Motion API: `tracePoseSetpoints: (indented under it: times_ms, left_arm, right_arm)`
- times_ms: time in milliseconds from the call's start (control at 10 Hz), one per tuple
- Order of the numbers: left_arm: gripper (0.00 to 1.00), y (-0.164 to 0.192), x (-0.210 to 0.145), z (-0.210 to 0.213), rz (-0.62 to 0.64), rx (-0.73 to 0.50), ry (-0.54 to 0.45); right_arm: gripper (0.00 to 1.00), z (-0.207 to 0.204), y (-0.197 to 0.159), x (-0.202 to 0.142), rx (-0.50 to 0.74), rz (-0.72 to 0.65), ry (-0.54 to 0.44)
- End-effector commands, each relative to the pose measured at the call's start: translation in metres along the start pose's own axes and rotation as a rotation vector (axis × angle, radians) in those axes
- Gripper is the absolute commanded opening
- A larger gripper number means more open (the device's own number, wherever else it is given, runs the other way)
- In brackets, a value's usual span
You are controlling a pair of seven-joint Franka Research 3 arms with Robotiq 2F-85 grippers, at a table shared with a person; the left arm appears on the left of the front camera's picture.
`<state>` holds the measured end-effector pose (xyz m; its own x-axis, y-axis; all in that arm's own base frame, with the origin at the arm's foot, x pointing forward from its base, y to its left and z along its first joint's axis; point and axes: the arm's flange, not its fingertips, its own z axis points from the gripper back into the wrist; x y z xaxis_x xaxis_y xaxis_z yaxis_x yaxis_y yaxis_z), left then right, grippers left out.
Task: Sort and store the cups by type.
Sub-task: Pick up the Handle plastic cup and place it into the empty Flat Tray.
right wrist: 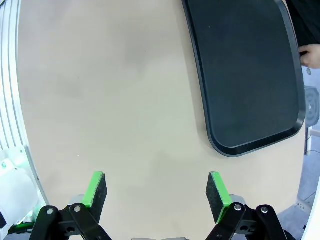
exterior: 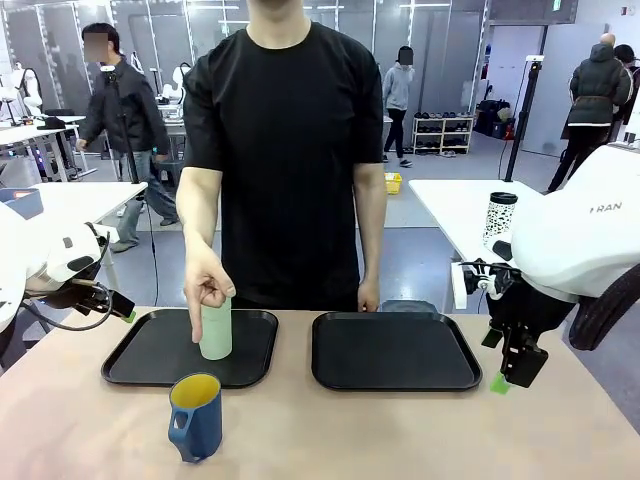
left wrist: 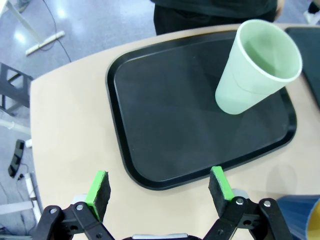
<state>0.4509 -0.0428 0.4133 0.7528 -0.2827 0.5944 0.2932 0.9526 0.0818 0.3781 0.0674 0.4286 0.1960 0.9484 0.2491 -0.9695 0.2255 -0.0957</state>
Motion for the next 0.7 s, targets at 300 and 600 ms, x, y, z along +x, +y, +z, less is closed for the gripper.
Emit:
tracePoseSetpoints:
  times_ms: [300,600]
  left_arm:
    - [1.00,0.033,0.001,0.038,-0.528,-0.007,0.063]
    - [1.00,0.037,-0.025,0.059,-0.989,-0.143,0.205]
  right_arm:
    - [1.00,0.000,0.003,0.000,-0.011,-0.012,0.009]
    - [1.00,0.000,0.003,0.000,-0.011,-0.012,0.009]
